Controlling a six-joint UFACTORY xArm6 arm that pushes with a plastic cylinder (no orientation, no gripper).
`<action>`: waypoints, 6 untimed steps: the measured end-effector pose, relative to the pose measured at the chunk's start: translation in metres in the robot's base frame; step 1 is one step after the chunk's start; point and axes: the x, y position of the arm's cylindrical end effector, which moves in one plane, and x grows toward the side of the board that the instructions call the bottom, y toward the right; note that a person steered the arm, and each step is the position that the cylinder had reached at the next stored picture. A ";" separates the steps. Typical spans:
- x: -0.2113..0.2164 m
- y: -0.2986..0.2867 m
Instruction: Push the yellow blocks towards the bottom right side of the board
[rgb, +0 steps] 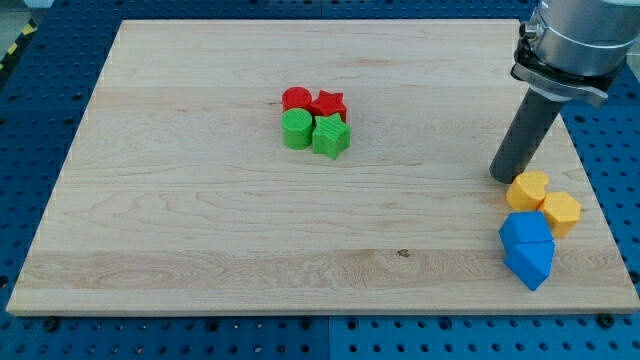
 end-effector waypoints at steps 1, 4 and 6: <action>0.007 0.018; 0.013 0.059; 0.005 -0.013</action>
